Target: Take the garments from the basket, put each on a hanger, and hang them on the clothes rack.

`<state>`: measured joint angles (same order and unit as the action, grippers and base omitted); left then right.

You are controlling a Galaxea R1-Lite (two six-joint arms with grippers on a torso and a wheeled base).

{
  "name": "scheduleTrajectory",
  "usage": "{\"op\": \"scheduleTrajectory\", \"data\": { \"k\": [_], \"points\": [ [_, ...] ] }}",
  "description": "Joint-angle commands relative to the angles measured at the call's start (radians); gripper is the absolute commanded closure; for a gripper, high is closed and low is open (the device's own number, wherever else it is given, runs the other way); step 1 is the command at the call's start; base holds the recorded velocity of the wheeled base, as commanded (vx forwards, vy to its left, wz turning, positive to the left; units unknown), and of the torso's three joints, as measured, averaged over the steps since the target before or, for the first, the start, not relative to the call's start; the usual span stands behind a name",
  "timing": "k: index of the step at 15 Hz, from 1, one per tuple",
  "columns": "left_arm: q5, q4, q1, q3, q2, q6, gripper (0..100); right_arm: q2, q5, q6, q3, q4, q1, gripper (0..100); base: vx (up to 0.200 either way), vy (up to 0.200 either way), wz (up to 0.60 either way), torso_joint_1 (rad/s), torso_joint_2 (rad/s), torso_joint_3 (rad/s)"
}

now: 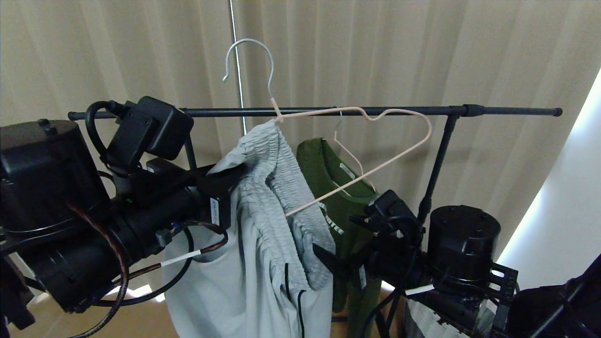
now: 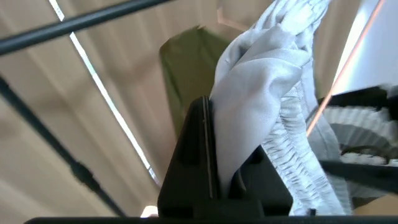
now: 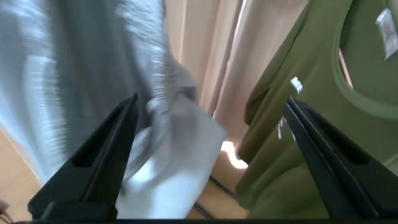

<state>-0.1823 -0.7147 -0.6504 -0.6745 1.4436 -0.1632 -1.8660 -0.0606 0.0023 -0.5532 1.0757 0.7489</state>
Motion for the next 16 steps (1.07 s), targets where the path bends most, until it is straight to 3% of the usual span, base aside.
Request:
{"op": "scheduleTrajectory", "data": {
  "k": [1, 7, 11, 16],
  "points": [
    [0.0, 0.0, -0.002, -0.002, -0.015, -0.001, 100, -0.025, -0.001, -0.001, 0.029, 0.018, -0.028, 0, 0.0, 0.0, 0.0, 0.0, 0.0, 0.0],
    [-0.002, 0.001, 0.029, 0.01, -0.023, -0.032, 100, 0.021, -0.004, -0.007, 0.105, 0.061, -0.207, 0, 0.0, 0.0, 0.0, 0.0, 0.0, 0.0],
    [-0.002, 0.001, 0.057, 0.093, -0.045, -0.164, 100, 0.076, -0.004, -0.008, 0.098, 0.053, -0.329, 0, 0.0, 0.0, 0.0, 0.0, 0.0, 0.0],
    [-0.002, 0.001, 0.115, 0.213, -0.08, -0.306, 100, 0.103, -0.004, -0.013, 0.096, 0.052, -0.372, 0, 0.0, 0.0, 0.0, 0.0, 0.0, 0.0]
  ]
}}
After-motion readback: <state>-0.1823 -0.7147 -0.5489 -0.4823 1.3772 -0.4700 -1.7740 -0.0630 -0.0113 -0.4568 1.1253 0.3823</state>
